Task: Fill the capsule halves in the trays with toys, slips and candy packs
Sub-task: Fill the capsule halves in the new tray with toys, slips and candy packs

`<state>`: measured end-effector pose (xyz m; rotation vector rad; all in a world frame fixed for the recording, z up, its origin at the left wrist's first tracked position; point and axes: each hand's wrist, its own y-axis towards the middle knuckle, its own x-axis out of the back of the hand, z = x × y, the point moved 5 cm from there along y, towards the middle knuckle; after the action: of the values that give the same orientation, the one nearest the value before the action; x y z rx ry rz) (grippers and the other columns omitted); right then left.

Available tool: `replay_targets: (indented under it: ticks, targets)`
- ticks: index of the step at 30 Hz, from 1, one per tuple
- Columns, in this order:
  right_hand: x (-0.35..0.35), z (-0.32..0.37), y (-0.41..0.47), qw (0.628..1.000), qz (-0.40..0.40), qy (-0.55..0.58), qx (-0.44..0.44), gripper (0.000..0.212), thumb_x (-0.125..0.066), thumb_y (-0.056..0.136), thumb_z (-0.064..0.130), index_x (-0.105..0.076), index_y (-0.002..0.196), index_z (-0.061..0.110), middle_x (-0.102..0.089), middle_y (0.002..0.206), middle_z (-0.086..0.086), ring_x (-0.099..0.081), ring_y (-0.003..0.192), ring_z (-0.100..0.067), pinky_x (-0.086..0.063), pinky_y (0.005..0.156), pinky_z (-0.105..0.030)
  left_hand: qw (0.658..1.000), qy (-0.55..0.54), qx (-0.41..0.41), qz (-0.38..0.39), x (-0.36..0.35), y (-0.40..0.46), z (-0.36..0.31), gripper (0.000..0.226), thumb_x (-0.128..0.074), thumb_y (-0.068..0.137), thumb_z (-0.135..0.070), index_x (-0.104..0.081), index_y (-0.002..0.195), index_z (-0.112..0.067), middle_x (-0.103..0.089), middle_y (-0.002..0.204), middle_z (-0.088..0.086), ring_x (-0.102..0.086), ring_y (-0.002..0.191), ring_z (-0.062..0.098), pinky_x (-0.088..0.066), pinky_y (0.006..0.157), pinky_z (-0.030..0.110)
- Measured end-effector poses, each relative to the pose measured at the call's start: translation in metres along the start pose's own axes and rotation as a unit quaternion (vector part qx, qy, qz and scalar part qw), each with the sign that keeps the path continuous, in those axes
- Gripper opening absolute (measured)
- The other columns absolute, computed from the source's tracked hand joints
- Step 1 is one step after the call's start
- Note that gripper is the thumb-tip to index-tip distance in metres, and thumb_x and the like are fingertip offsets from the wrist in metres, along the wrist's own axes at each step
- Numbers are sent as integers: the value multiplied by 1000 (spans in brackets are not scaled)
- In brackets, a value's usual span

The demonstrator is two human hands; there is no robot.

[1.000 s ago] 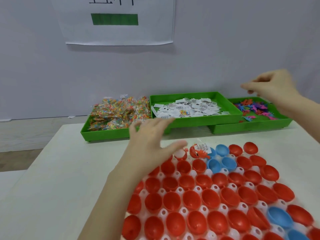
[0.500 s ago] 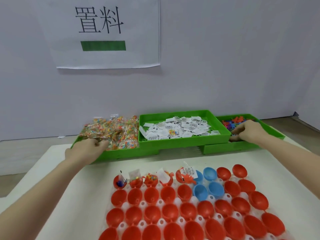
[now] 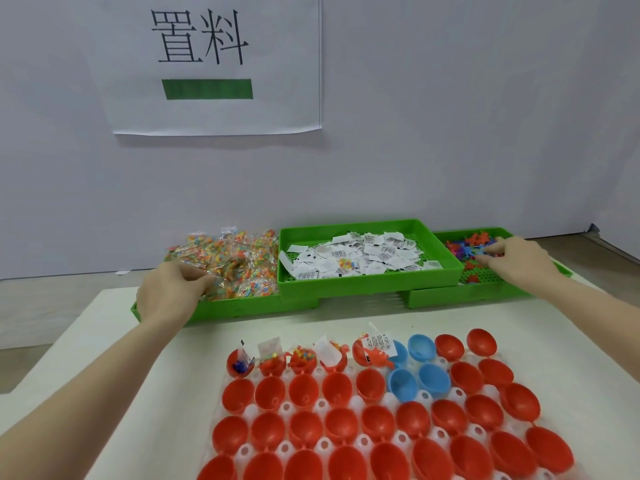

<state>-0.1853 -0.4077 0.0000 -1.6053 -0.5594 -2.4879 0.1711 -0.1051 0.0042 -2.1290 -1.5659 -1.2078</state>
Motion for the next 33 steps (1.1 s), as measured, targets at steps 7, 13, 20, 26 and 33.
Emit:
replay_targets:
  ticks: [7, 13, 20, 26, 33]
  targets:
    - [12, 3, -9, 994, -85, 70, -17, 29, -63, 85, 25, -68, 109, 10, -69, 101, -17, -60, 86, -33, -39, 68, -30, 988, -111, -4, -105, 10, -7, -2, 28, -73, 77, -29, -73, 93, -6, -69, 102, 15, -60, 97, 31, -42, 78, 33]
    - [3, -6, -7, 966, -14, 253, -52, 23, -62, 80, -8, -67, 101, -1, -66, 90, -21, -56, 35, -1, -48, 44, -10, 953, -265, 65, -130, 20, -20, 1, 18, -63, 85, -25, -67, 92, -8, -64, 80, 5, -57, 74, 18, -46, 75, 29]
    - [9, 10, -5, 964, -70, 252, -37, 15, -53, 89, 7, -53, 103, 2, -58, 86, -12, -57, 63, -25, -48, 60, -33, 870, -483, 81, -54, 41, -54, -7, 18, -47, 96, -13, -48, 79, -17, -63, 48, -15, -57, 41, -2, -46, 47, 7]
    - [12, 61, -3, 927, -22, 374, -25, 20, -41, 83, 5, -38, 65, 14, -40, 59, -8, -35, 48, -21, -32, 42, -28, 866, -499, 39, 8, 64, -75, -29, 25, -38, 98, -5, -47, 85, -24, -55, 73, 5, -52, 39, -1, -45, 46, 8]
    - [-15, 119, -16, 981, 117, 57, 144, 35, -58, 85, 37, -65, 94, 4, -51, 62, 1, -42, 55, -12, -30, 51, -25, 887, -460, -4, 46, 67, -79, -44, 31, -34, 98, -5, -54, 82, -22, -58, 47, -13, -48, 38, -1, -43, 46, 9]
